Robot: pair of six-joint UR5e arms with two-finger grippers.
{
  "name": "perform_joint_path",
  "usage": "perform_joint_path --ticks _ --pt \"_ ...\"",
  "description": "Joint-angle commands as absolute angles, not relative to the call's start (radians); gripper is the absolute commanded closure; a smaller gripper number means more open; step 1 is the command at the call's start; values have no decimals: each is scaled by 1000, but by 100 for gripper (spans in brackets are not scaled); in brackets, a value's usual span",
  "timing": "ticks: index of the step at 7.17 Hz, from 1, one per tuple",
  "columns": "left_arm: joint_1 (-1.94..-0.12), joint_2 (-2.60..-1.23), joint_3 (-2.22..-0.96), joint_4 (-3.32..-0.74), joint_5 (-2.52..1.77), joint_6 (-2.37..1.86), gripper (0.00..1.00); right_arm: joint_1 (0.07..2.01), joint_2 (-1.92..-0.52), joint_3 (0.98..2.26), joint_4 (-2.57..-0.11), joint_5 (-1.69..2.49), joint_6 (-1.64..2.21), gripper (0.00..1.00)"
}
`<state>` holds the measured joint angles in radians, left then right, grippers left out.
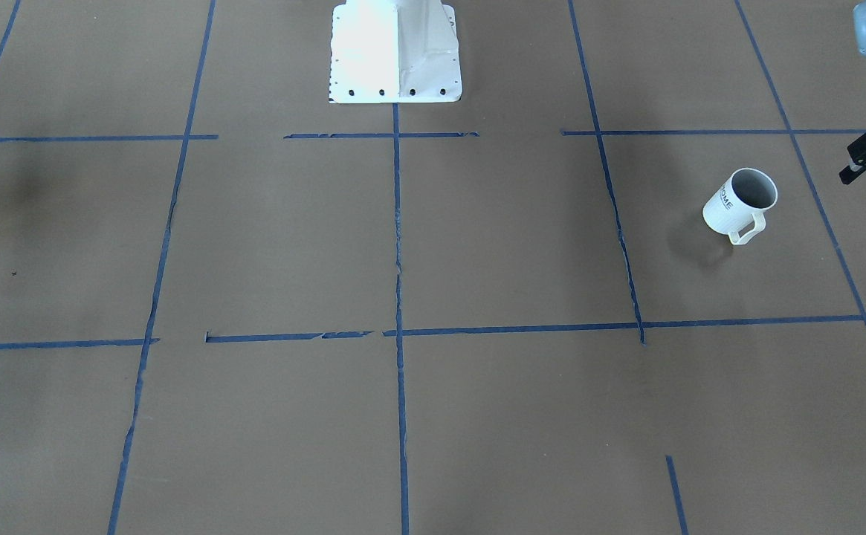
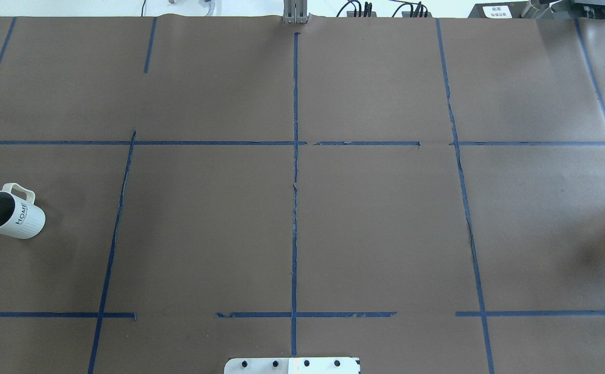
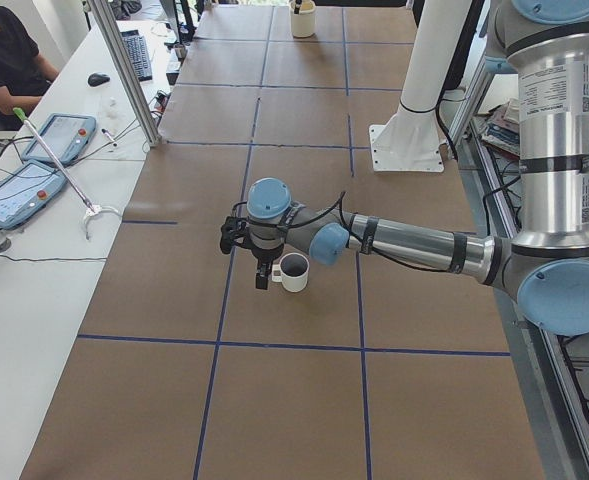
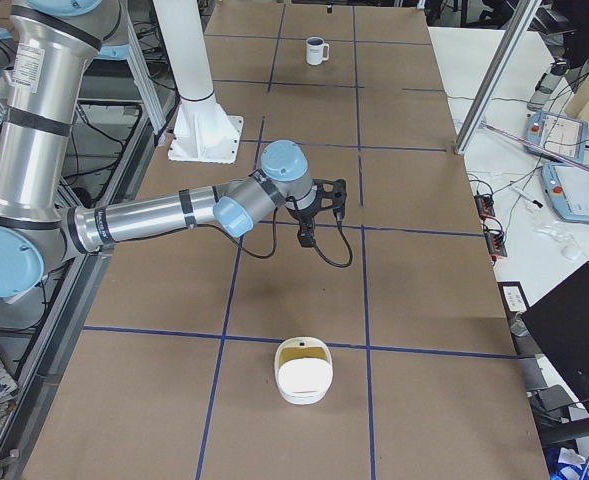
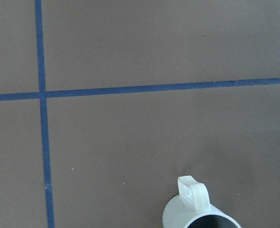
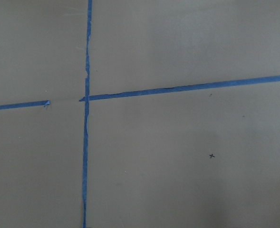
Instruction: Left arm hands cup to right arm to dump lemon
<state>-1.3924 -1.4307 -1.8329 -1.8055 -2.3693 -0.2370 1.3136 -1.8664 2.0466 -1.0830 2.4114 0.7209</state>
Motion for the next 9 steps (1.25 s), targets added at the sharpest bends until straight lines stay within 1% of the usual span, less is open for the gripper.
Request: perform_joint_path --ticks 1,2,3,4,5,7,8,9 --pt "-1512 -1428 -1824 -1668 -2370 -14 0 1379 -1913 2008 -1085 2416 518 0" --pt "-1549 -1424 -1818 -1636 -2403 42 0 1422 -1920 1956 -1086 2419 417 0" --pt "-1581 -1422 -1783 -1629 -2449 95 0 1443 -1954 1945 -1092 2421 337 0" --pt "-1585 -1424 -1754 -1626 -2450 118 0 1451 -1960 1947 -1150 2422 306 0" --pt "-1585 -1424 -1746 -1626 -2448 118 0 1459 -1957 1948 -1246 2421 191 0" --pt "-1586 -1425 -1744 -1577 -2448 120 0 1555 -1918 1963 -1516 2419 -126 0" --pt "-1586 -1425 -1746 -1565 -2448 118 0 1624 -1921 1980 -1620 2411 -152 0" --pt "-1588 -1430 -1764 -1501 -2448 118 0 1624 -1919 1982 -1626 2407 -150 0"
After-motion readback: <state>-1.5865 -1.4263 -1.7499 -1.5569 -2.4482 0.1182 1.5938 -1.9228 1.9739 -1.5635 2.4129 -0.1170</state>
